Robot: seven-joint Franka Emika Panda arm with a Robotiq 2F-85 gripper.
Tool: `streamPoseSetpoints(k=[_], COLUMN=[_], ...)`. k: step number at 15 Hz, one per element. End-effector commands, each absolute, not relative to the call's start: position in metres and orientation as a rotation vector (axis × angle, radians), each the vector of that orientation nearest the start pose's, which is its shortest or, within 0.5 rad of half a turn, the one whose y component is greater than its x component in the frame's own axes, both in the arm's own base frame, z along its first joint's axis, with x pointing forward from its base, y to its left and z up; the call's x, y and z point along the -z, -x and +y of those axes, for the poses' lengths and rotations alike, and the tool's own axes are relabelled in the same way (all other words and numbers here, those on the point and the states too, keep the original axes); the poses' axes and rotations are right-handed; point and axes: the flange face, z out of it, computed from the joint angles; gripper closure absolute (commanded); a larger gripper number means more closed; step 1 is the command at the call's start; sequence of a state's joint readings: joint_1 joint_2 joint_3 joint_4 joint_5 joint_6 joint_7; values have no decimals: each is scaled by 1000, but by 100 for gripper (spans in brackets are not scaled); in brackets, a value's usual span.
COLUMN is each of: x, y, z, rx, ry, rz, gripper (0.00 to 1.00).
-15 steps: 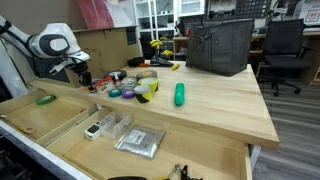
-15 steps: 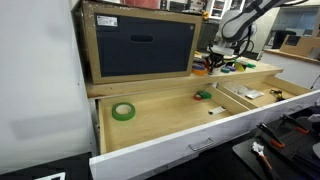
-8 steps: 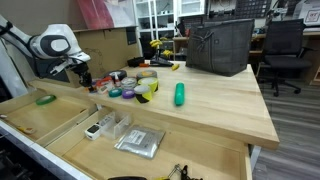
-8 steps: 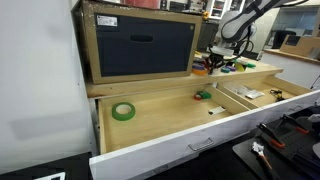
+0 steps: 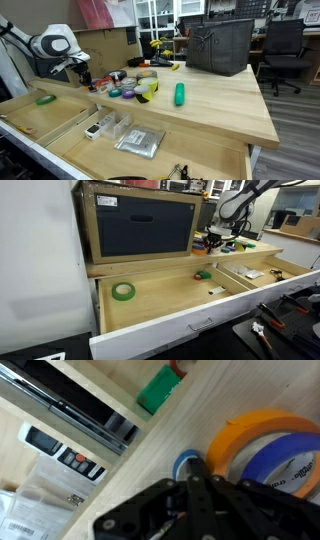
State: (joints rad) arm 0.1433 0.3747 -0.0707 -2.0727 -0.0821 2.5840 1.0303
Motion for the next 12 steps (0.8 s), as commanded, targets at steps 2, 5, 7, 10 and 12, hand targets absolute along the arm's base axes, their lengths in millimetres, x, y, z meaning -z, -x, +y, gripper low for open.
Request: streamPoseSetpoints(k=[2, 5, 7, 10, 12], x=[-266, -263, -263, -265, -265], y=[-606, -606, -606, -606, -606], z=[51, 49, 48, 48, 48], rx=[222, 215, 216, 230, 237], ry=[2808, 2801, 2793, 2768, 2753], rz=[1360, 1382, 1395, 1428, 1448], gripper=[100, 100, 100, 100, 100])
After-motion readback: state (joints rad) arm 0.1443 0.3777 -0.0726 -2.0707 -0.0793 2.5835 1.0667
